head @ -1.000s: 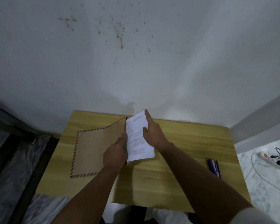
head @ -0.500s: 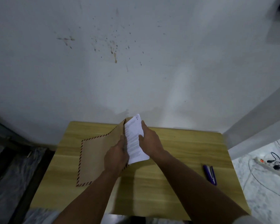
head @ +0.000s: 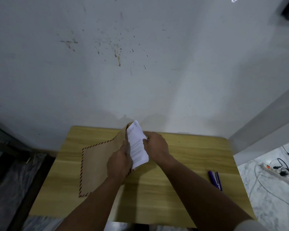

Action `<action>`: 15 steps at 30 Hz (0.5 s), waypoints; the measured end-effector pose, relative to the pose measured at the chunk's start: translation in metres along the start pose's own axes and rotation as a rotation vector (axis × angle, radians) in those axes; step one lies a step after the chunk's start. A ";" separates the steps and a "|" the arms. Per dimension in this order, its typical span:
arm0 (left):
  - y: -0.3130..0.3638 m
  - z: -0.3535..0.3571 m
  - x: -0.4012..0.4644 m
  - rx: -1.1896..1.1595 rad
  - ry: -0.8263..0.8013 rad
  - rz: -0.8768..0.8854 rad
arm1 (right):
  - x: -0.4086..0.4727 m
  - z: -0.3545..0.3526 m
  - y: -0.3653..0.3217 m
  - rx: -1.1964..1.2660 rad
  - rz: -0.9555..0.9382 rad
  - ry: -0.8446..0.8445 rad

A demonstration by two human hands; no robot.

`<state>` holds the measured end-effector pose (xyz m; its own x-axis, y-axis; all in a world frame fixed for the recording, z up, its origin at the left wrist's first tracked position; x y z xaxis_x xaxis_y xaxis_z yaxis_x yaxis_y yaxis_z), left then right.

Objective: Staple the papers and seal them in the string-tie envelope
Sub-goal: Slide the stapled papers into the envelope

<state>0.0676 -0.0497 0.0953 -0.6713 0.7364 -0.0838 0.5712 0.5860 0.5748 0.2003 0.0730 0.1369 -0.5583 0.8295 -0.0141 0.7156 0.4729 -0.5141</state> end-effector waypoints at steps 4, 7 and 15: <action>0.005 0.004 0.000 0.055 -0.041 0.017 | 0.003 0.000 -0.007 -0.135 -0.037 -0.004; 0.009 0.003 -0.001 0.057 -0.059 0.018 | 0.004 0.000 -0.015 -0.152 -0.096 -0.005; 0.011 0.000 -0.007 0.035 -0.077 0.024 | 0.013 0.004 -0.003 -0.220 -0.089 -0.039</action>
<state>0.0786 -0.0482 0.1022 -0.6197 0.7734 -0.1333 0.6037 0.5783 0.5487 0.1893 0.0810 0.1344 -0.6362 0.7715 -0.0123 0.7345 0.6007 -0.3156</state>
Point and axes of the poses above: each hand's wrist, its own x-axis towards the middle knuckle, its own z-axis out of the palm, y = z × x, the point moved 10 cm from there along x, towards the middle knuckle, and after that the axes turned 6 degrees about -z, right-handed, at the moved point
